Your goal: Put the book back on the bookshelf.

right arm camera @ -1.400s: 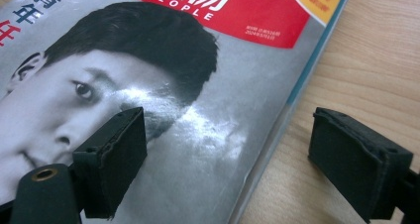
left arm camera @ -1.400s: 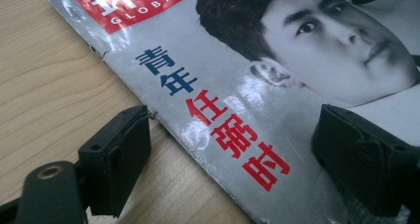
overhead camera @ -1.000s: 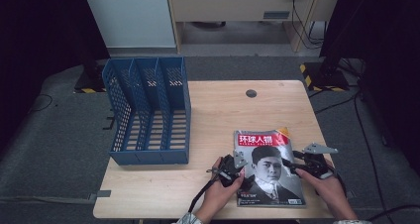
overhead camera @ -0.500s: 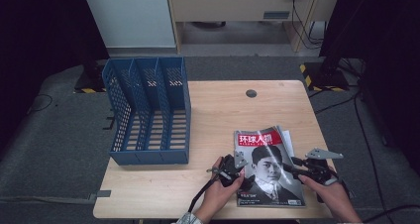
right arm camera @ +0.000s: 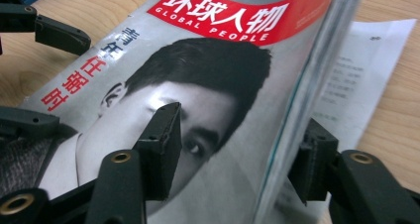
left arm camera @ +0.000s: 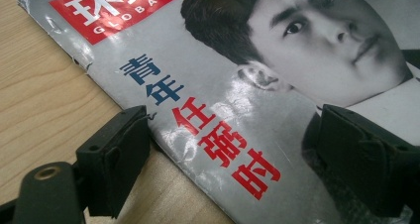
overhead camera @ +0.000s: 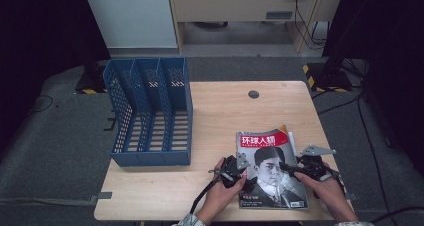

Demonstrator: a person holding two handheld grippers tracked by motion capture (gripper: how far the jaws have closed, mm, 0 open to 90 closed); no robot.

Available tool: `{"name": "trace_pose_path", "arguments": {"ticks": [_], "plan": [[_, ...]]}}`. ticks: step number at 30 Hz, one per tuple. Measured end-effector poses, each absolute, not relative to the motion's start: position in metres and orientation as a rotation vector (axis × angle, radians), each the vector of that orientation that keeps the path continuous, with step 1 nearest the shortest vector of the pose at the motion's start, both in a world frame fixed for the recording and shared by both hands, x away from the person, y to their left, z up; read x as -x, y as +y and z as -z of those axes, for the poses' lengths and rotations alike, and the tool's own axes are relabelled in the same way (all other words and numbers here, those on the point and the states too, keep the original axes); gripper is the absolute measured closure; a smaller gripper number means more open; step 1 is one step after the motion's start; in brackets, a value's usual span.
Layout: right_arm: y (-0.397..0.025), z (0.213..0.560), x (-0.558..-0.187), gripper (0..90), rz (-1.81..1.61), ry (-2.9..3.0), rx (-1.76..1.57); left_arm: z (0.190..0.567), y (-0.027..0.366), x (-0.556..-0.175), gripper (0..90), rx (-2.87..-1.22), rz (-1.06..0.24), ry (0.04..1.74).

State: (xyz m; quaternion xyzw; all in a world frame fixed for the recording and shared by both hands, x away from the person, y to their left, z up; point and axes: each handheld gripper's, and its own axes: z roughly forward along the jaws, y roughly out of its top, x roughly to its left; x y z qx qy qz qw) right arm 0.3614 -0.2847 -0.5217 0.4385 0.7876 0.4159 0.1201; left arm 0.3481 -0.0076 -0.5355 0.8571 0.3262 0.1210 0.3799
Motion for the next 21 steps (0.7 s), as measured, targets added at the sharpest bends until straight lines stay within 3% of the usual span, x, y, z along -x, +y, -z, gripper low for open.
{"name": "trace_pose_path", "arguments": {"ticks": [12,15,18,21], "plan": [[-0.269,0.527,-0.373,34.5,-1.096,2.326,-1.255,0.536,-0.008,-0.348,12.4,-2.189,-0.309,0.832],[-0.270,0.529,-0.374,40.9,-1.077,2.322,-1.264,0.536,-0.008,-0.348,12.2,-2.189,-0.309,0.833],[-0.269,0.526,-0.370,57.6,-1.111,2.298,-1.237,0.536,-0.009,-0.348,11.8,-2.191,-0.313,0.832],[-0.266,0.523,-0.368,60.2,-1.128,2.304,-1.204,0.536,-0.009,-0.348,11.6,-2.191,-0.314,0.832]]}}
